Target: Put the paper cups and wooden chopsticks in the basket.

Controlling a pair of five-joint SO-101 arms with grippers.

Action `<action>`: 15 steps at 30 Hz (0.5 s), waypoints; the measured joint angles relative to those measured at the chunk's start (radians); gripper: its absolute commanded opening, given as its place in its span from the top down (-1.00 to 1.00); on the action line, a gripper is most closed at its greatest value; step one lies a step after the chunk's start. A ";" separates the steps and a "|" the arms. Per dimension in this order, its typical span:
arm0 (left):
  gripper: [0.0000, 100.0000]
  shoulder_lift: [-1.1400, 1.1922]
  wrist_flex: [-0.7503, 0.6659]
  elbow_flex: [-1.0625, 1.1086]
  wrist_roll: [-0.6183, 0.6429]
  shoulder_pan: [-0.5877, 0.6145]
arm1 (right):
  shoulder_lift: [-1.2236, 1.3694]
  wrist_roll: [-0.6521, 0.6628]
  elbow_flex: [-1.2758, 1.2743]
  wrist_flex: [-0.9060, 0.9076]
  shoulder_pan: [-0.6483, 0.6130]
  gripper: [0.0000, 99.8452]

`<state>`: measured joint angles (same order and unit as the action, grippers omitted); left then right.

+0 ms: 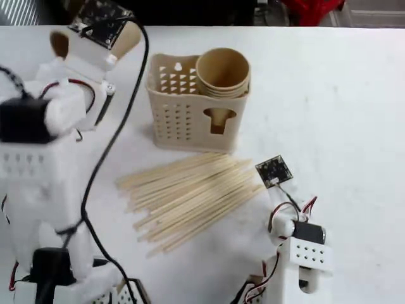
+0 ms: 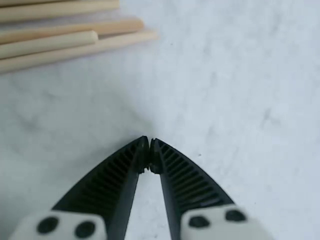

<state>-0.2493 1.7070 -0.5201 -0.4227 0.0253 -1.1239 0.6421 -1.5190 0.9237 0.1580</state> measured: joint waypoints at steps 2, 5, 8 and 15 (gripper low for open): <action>0.96 -0.005 0.046 -0.115 0.025 -0.078 | 0.000 0.000 0.000 0.000 0.000 0.97; 0.96 0.002 0.071 -0.180 0.046 -0.192 | 0.000 0.000 0.000 0.000 0.000 0.97; 0.96 0.052 0.072 -0.183 0.051 -0.288 | 0.000 0.000 0.000 0.000 0.000 0.97; 0.95 0.226 0.072 -0.183 0.055 -0.396 | 0.000 0.000 0.000 0.000 0.000 0.97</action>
<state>-0.0238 1.7791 -0.7027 -0.3675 -0.3705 -1.1239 0.6421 -1.5190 0.9237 0.1580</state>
